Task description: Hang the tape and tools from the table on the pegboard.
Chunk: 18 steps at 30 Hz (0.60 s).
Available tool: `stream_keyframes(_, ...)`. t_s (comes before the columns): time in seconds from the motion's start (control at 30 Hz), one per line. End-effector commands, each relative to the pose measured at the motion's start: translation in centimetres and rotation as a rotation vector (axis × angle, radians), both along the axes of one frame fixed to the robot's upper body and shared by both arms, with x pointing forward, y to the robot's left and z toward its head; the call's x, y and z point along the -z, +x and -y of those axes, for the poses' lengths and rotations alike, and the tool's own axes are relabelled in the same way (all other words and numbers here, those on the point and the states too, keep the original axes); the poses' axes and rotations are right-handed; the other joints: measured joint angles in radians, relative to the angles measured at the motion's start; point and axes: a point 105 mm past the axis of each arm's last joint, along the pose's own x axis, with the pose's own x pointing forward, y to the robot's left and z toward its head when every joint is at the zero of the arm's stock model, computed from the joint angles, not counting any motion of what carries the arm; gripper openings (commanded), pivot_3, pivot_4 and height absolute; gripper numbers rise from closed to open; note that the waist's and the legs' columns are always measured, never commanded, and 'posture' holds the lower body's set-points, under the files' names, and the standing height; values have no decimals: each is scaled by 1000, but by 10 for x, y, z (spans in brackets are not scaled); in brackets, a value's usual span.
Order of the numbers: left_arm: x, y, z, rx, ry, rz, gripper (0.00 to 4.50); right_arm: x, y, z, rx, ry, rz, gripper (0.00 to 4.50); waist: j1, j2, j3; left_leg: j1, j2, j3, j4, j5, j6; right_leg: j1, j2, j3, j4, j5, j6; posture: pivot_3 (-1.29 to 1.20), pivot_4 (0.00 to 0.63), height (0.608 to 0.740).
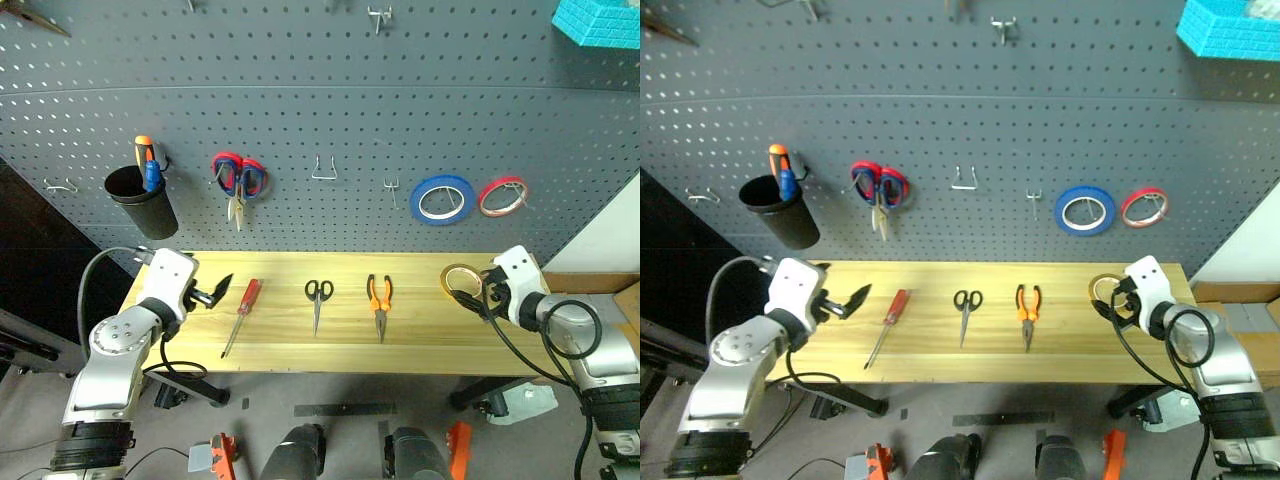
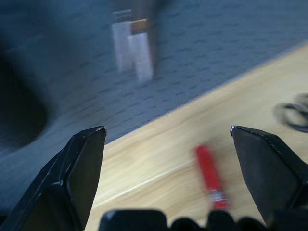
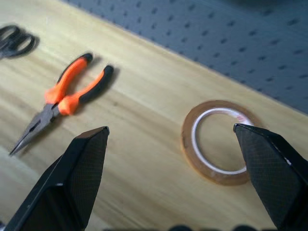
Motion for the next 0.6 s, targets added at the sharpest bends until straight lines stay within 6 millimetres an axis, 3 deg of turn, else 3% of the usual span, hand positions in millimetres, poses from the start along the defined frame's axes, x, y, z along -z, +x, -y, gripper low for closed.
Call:
stream_keyframes(0.03, -12, -2, 31, 177, -25, -32, 4422, -8, 10, -9, -20, -49, 23, 4500, -6, -1, 14, -1, 0, 0, 0, 0, 0, -1, 0, 0, 0, 0, 0, -124, 247, 740)
stream_keyframes(0.23, -22, 1, 66, 361, -37, -45, 4422, 5, 23, -19, -42, -86, -17, 4500, -20, -4, 53, -7, 0, 0, 1, 0, 0, -5, -1, -2, 0, 0, -1, -141, 301, 740)
stream_keyframes(0.47, -38, 15, 96, 478, -69, -21, 4422, 16, 54, -8, 6, -122, -45, 4500, -41, -8, 93, -18, 0, 3, 4, 3, -3, -16, -2, -3, 3, 1, -1, -133, 337, 740)
stream_keyframes(0.6, -40, 13, 108, 549, -82, -47, 4422, 22, 63, -6, 5, -132, -75, 4500, -51, -13, 105, -20, 0, 4, 4, 2, -3, -18, -2, -4, 3, 1, -1, -123, 348, 740)
